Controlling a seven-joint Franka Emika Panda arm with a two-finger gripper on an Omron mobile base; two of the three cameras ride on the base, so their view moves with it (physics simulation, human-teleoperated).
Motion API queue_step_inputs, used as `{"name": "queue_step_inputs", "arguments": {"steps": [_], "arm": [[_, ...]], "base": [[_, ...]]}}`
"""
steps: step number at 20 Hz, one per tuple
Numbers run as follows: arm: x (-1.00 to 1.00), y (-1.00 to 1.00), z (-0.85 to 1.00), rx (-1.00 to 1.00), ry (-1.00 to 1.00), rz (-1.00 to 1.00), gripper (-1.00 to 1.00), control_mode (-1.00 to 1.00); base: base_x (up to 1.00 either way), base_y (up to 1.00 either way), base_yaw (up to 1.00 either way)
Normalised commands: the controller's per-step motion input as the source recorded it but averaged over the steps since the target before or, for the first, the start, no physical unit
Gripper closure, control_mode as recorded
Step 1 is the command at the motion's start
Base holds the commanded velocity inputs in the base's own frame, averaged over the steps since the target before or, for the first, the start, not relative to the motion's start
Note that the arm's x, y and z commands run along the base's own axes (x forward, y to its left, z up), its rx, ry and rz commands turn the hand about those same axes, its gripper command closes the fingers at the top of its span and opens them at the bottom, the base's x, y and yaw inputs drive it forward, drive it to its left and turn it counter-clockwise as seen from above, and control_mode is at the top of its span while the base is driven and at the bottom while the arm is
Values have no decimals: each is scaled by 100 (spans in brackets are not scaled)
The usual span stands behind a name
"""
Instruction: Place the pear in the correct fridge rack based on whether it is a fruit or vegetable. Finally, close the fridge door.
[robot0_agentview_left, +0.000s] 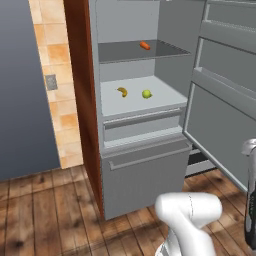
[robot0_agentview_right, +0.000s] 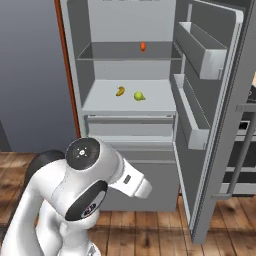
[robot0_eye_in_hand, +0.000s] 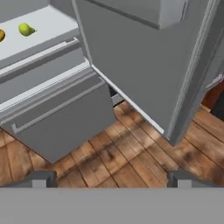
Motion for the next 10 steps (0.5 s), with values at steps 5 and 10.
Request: {"name": "queue_step_inputs", "arguments": {"steps": [5,10], "arm": [[-100,-100,-7,7,-8,-17,-100,-100],[-83,-100,-18,6,-5,-9,-100,-100]], "base": [[0,0,0],[0,0,0]]}}
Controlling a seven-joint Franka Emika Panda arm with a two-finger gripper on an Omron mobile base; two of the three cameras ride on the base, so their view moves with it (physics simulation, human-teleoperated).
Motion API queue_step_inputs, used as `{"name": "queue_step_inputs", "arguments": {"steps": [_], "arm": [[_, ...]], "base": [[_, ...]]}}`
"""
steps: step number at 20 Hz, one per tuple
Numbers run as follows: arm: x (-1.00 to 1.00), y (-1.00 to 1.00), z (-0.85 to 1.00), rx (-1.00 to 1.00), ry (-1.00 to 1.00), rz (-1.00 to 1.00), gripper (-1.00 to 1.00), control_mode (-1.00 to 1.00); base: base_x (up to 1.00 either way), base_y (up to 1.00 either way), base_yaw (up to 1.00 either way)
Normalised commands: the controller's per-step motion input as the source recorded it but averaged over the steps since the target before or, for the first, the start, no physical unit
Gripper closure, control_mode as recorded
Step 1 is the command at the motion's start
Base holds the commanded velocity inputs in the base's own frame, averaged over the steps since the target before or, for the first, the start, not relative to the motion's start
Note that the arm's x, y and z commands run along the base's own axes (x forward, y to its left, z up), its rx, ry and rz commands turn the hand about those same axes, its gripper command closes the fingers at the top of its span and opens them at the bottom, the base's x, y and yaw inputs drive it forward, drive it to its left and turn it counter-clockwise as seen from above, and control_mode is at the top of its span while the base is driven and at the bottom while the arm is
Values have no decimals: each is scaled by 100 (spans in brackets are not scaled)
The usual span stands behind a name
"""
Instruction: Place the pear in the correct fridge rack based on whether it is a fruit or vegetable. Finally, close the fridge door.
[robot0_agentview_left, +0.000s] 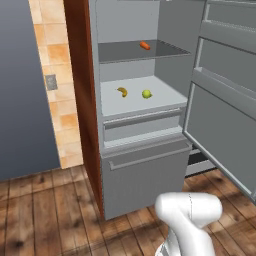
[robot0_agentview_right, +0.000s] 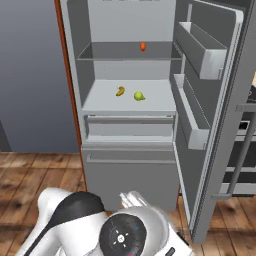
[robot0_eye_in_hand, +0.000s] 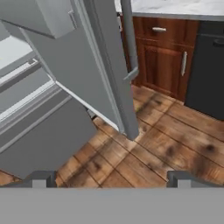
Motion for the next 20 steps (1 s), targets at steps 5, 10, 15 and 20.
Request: {"name": "queue_step_inputs", "arguments": {"steps": [5,10,15,20], "arm": [[-5,-100,-23,0,-14,6,-100,-100],[52,-98,-33,-3,-14,30,-100,-100],[63,-75,-49,-5,-8,21,-100,-100],[64,-29,-17,0,0,2,-100,-100]], "base": [[0,0,0],[0,0,0],[0,0,0],[0,0,0]]}}
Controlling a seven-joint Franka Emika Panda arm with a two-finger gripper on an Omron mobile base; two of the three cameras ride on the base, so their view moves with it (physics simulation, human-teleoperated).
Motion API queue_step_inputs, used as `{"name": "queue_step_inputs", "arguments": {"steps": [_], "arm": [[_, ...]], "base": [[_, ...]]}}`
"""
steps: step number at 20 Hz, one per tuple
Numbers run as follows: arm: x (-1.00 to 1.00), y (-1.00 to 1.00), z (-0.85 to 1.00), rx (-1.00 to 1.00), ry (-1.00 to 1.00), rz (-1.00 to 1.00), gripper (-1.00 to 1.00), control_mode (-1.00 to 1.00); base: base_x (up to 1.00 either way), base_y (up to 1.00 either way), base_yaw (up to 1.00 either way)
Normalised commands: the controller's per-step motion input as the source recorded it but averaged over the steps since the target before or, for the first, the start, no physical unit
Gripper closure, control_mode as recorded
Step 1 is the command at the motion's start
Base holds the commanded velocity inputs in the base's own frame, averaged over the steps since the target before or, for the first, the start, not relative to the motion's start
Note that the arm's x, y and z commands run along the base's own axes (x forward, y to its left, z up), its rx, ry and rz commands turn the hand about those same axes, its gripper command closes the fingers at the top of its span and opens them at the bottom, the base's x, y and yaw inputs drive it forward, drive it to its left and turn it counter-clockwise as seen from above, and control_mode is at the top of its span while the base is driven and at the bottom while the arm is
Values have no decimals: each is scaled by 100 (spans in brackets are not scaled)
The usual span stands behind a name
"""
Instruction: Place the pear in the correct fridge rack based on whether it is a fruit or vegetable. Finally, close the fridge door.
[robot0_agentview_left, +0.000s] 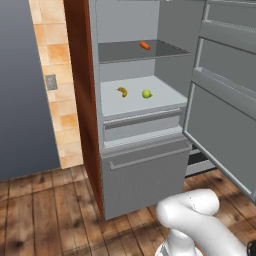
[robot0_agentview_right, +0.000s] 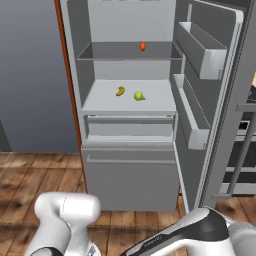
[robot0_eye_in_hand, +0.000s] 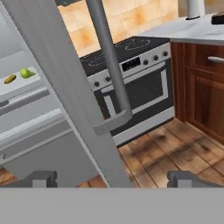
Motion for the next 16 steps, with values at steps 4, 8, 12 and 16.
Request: {"name": "queue_step_inputs", "arguments": {"steps": [4,8,12,16], "arm": [[34,-32,-34,0,0,1,-100,-100],[30,-23,-6,0,0,1,-100,-100],[50,-34,-17,0,0,2,-100,-100],[49,-34,-12,0,0,3,-100,-100]], "base": [[0,0,0],[0,0,0],[0,0,0],[0,0,0]]}}
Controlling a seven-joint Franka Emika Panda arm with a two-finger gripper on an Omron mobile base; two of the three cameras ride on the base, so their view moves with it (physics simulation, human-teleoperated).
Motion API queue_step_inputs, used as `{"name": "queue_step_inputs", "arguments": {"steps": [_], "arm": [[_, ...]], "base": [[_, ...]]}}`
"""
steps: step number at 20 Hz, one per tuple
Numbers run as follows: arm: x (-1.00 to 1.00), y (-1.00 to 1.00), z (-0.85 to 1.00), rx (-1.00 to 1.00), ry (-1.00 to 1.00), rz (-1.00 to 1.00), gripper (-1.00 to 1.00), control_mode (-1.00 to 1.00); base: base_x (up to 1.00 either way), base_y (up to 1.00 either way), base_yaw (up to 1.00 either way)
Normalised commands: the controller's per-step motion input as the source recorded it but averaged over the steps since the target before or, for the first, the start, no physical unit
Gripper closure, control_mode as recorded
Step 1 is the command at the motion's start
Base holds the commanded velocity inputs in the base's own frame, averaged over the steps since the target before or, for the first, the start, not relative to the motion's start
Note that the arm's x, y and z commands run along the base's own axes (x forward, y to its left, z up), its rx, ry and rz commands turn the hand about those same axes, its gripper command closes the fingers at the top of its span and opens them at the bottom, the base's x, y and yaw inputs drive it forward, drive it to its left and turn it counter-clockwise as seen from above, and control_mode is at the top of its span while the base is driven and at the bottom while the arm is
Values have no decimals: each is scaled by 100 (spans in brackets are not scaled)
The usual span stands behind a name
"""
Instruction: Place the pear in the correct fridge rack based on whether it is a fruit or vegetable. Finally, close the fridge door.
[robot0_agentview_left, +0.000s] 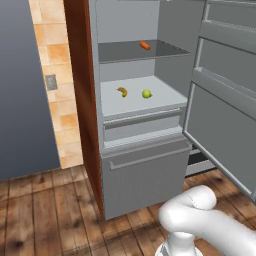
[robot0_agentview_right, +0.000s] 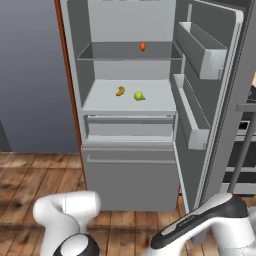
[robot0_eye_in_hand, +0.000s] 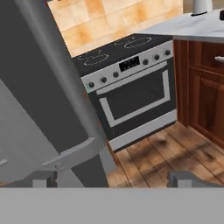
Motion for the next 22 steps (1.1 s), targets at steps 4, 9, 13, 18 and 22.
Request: {"name": "queue_step_inputs", "arguments": {"steps": [4,9,13,18,22], "arm": [[48,-34,-8,0,0,3,-100,-100],[35,-1,0,0,0,3,-100,-100],[38,21,0,0,0,3,-100,-100],[14,57,0,0,0,4,-100,-100],[12,56,0,0,0,7,-100,-100]], "base": [[0,0,0],[0,0,0],[0,0,0],[0,0,0],[0,0,0]]}}
